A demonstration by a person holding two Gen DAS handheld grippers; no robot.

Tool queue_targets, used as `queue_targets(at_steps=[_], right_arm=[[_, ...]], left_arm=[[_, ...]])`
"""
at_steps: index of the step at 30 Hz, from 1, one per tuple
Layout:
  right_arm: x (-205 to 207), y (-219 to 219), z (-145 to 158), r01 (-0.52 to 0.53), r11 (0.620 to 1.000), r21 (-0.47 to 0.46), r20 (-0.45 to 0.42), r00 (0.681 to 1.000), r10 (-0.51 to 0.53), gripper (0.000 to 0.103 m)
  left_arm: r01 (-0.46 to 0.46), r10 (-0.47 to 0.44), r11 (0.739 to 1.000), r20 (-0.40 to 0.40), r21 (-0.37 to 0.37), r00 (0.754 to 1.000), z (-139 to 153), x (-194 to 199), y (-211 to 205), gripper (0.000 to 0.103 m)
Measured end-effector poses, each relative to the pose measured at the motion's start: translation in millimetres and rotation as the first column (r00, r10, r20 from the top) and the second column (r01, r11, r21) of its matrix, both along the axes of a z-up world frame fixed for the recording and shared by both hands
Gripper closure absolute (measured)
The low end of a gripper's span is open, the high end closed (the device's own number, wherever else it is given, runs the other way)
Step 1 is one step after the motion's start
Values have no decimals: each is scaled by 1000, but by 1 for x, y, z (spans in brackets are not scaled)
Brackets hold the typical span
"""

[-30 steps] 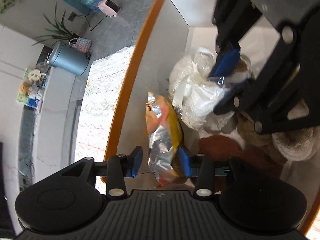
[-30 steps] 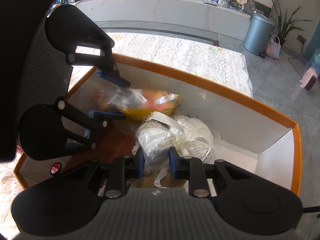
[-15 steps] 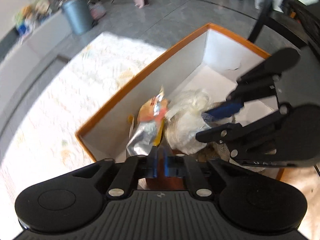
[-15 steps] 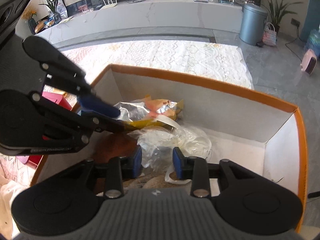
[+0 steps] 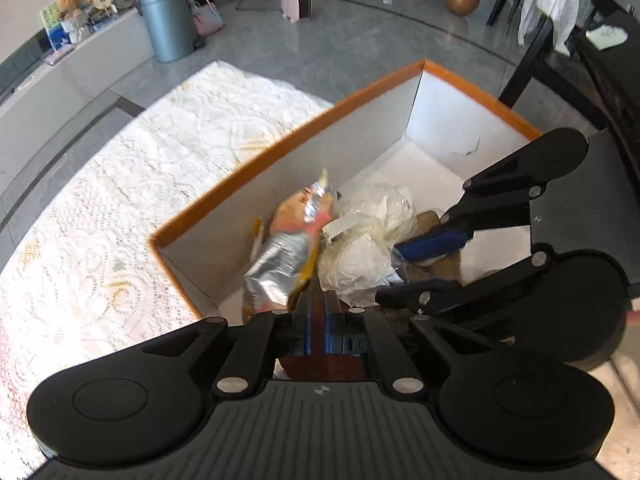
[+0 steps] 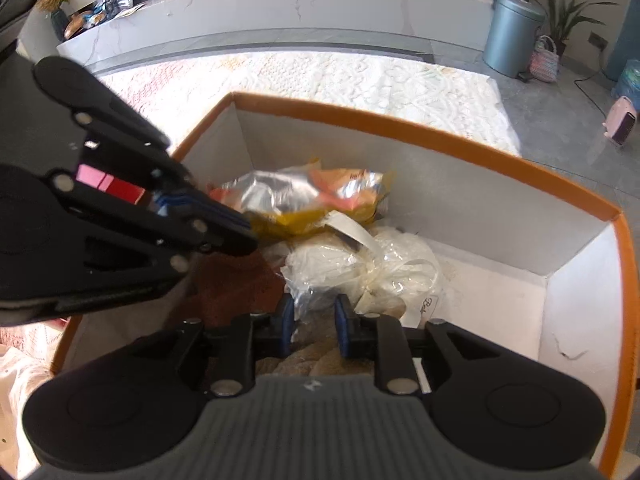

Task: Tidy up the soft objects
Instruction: 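Open both tools to drop the snack bag and plastic bag into the box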

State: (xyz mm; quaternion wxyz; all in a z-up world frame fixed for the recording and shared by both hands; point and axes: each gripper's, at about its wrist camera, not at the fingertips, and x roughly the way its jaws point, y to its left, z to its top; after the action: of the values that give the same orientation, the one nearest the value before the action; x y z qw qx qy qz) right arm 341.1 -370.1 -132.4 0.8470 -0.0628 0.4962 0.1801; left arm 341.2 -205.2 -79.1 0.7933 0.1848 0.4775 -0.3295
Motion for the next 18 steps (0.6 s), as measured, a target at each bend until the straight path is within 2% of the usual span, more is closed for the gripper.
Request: queue_targets(at_steps=[1, 2, 4, 9, 13, 18], right_arm=[[-1, 1, 3, 10, 1000, -7, 9, 1000, -10, 63], [-3, 1, 7, 19, 1000, -12, 18, 1000, -19, 60], [-8, 2, 14, 38, 999, -18, 31, 999, -38, 58], [-31, 8, 38, 80, 997, -15, 93, 993, -79, 54], [-64, 25, 59, 83, 996, 13, 181, 980, -84, 49], [-111, 56, 73, 61, 993, 105, 273, 958, -87, 49]], left_arm=[[-10, 10, 1000, 12, -9, 1000, 4, -2, 4, 97], [-19, 20, 1000, 19, -16, 1000, 9, -5, 7, 97], [-45, 46, 998, 32, -35, 998, 20, -14, 13, 92], [-131, 140, 985, 77, -115, 987, 49, -41, 43, 91], [-189, 220, 966, 173, -176, 960, 69, -77, 72, 91], [-259, 316, 933, 229, -248, 921, 80, -129, 108, 91]])
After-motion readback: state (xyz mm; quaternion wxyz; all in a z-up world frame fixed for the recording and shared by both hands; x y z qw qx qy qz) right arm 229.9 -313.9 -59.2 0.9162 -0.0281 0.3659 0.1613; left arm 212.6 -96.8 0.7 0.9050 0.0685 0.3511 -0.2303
